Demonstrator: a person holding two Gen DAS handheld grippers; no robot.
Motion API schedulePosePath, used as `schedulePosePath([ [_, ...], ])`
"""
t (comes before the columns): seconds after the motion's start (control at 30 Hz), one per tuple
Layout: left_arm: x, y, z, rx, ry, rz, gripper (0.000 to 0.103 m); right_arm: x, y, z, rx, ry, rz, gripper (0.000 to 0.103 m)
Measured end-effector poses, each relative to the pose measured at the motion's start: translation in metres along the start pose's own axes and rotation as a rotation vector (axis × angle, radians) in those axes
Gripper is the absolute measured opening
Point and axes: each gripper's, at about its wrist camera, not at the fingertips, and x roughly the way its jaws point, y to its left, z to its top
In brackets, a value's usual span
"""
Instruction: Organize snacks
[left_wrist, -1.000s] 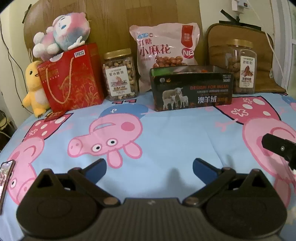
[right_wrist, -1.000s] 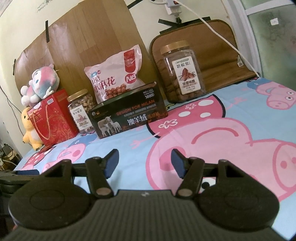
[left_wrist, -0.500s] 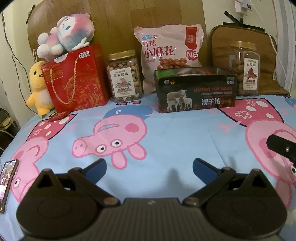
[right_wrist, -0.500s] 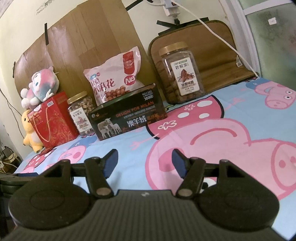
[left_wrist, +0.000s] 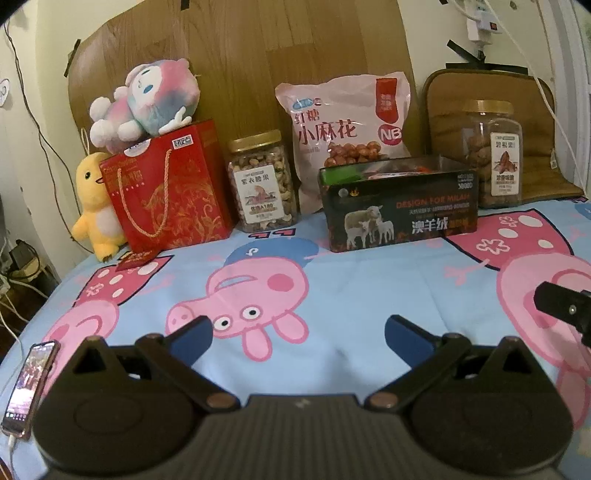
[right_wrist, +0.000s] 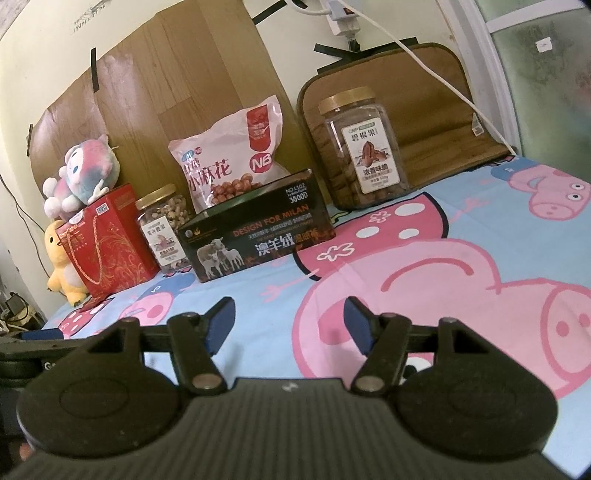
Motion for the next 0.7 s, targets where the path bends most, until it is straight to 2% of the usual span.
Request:
schedulePosePath([
  [0.5, 0.0025, -0.0021, -0.0009, 0.008, 0.052, -0.033, 0.103, 0.0003, -0.0015, 0.0005, -0.001, 0.001, 0.002, 0.068],
  [0.7, 0.0035, -0.0019, -0.0021, 0.006, 0.063, -0.089, 0.103, -0.0004, -0.0012, 0.0003, -0.001, -0.001, 0.003, 0.068],
])
